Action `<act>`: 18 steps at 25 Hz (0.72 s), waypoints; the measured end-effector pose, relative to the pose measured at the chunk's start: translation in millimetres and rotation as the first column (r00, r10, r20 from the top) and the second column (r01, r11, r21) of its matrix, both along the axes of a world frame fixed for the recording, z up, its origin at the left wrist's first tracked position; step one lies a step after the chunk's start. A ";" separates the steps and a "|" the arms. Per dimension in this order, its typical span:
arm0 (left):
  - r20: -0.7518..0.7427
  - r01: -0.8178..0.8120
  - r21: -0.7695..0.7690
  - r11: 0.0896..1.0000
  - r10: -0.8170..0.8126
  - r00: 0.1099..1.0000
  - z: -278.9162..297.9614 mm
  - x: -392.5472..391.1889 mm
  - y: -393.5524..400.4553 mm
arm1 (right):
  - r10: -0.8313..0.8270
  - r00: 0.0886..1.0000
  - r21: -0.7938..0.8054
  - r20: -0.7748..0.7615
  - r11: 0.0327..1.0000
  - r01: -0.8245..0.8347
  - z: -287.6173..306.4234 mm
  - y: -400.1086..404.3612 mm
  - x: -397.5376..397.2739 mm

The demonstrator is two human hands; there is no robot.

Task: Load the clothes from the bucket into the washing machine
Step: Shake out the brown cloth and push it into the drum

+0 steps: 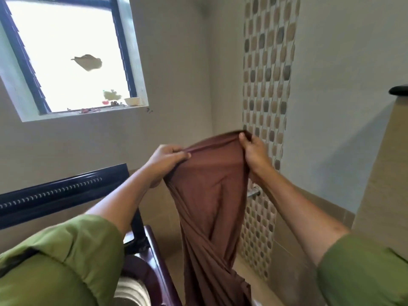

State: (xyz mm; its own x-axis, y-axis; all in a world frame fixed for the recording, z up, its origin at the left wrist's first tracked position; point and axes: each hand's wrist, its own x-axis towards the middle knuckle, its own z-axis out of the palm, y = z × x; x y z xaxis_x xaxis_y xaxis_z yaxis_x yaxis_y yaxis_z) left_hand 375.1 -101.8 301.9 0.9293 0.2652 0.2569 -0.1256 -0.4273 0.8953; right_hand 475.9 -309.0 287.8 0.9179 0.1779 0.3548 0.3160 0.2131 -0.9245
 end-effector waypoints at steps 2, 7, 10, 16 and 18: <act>0.196 0.017 -0.099 0.995 0.003 0.981 40.0 -9.7 2.3 | -0.094 0.985 0.101 0.143 0.992 0.080 44.3 10.3 -17.3; 0.107 0.303 -0.191 0.934 -0.287 0.952 53.5 -19.3 -1.3 | -0.268 0.915 0.244 0.302 0.950 0.197 121.6 19.1 -45.6; -0.121 0.325 -0.161 0.932 -0.346 0.930 -5.5 -9.6 -14.7 | -0.272 0.894 0.161 0.357 0.960 0.228 124.1 28.0 -38.6; -0.157 0.312 -0.278 0.909 -0.363 0.918 -50.2 10.4 -27.3 | -0.214 0.941 -0.038 0.261 0.972 0.232 110.1 25.1 -4.0; -0.008 0.343 -0.484 0.805 -0.396 0.918 -26.3 25.2 -29.0 | -0.006 0.992 -0.108 0.125 0.994 0.020 108.8 20.9 1.3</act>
